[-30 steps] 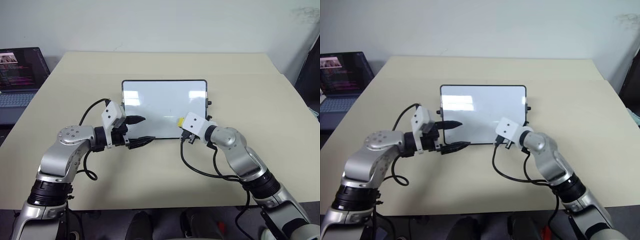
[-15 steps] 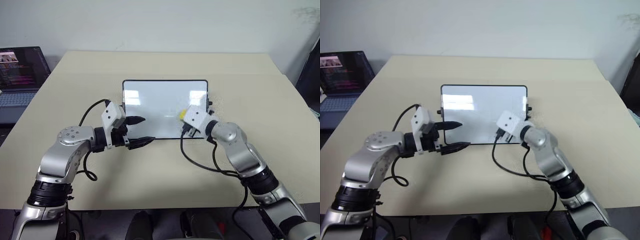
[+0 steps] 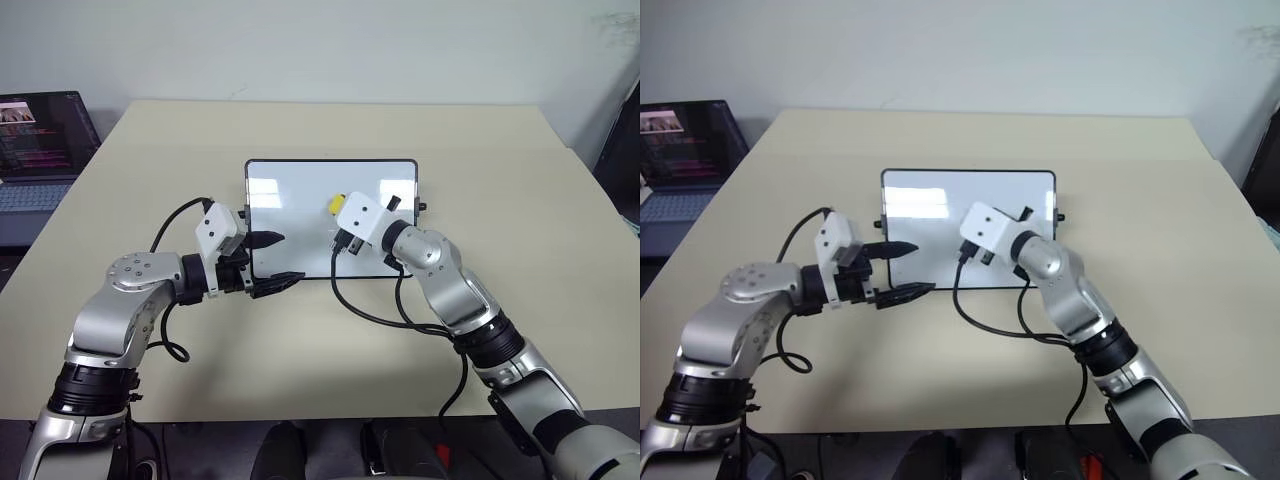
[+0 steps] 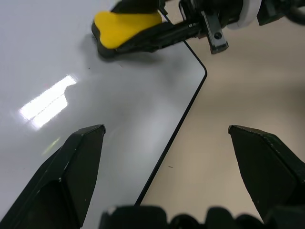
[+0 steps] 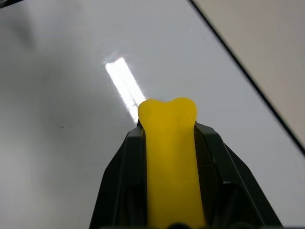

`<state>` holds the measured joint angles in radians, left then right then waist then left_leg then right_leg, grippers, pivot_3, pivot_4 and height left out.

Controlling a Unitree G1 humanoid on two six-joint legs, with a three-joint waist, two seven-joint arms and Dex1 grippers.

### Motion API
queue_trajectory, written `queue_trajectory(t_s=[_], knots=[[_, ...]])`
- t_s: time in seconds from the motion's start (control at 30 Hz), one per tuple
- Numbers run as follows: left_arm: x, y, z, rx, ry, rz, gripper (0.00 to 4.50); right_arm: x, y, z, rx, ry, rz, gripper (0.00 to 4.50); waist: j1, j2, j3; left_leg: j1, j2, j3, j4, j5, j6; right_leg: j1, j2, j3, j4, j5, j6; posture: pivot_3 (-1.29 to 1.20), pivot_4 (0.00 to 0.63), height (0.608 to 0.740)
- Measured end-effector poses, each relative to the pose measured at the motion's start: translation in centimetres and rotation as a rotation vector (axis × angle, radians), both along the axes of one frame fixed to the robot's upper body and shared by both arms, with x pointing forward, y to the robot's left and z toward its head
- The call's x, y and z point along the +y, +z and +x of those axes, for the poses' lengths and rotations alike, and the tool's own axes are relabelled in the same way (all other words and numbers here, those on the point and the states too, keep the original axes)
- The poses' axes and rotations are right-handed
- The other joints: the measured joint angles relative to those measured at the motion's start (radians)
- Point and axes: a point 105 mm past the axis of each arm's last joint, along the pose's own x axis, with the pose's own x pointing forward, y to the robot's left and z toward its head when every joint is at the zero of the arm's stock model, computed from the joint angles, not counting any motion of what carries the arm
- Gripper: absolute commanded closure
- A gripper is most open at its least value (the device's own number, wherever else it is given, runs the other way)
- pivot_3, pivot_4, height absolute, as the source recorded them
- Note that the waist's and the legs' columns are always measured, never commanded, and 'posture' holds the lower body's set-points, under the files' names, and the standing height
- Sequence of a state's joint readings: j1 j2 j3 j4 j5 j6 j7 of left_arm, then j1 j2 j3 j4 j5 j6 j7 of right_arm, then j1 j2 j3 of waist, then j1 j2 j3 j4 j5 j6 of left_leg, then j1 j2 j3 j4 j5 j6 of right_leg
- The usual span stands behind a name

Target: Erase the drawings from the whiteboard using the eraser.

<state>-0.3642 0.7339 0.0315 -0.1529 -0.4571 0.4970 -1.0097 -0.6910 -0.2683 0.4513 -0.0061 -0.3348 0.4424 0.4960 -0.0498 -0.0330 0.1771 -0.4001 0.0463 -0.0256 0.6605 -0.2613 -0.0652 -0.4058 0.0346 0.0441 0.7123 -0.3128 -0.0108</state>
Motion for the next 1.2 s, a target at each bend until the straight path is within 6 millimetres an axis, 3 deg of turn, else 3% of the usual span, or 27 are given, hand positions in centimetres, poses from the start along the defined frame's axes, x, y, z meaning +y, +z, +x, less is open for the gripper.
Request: queue_trajectory(t_s=[0.17,0.47,0.77,1.03,1.2], knots=[[0.1,0.0,0.1,-0.002,0.01,0.0,0.0,-0.7,-1.6,-0.8,0.082,0.016,-0.049,3.5,0.001,0.0,0.0,0.002,0.0,0.0,0.001,0.0,0.0,0.0,0.0,0.0,0.003,0.0,0.0,0.0,0.15,0.74],[0.1,0.0,0.1,-0.003,0.015,-0.001,0.0,-0.8,0.3,0.5,0.001,-0.05,0.009,3.5,0.0,0.0,0.0,0.001,0.0,0.0,0.001,0.0,0.0,0.0,0.0,0.0,0.002,0.0,0.0,0.0,0.15,0.74],[0.1,0.0,0.1,-0.003,0.016,-0.001,0.0,-0.8,-1.2,-0.5,0.098,0.007,-0.051,3.5,0.001,0.0,0.0,0.002,0.0,0.0,0.001,0.0,0.0,0.001,0.0,0.0,0.003,0.0,0.0,0.0,0.15,0.74],[0.1,0.0,0.1,-0.004,0.017,-0.001,0.0,-0.3,-0.3,0.1,0.044,-0.017,-0.003,3.5,-0.001,0.0,0.0,0.002,0.0,0.0,0.001,0.0,0.0,0.001,0.0,0.0,0.003,0.0,0.0,0.0,0.15,0.74],[-0.1,0.1,0.2,-0.008,0.01,-0.011,0.0,-1.9,-1.4,-0.8,0.083,-0.026,-0.008,3.5,0.007,0.0,0.0,0.001,0.0,0.0,0.001,0.0,0.0,0.001,0.0,-0.001,0.002,0.0,0.0,0.0,0.15,0.74]])
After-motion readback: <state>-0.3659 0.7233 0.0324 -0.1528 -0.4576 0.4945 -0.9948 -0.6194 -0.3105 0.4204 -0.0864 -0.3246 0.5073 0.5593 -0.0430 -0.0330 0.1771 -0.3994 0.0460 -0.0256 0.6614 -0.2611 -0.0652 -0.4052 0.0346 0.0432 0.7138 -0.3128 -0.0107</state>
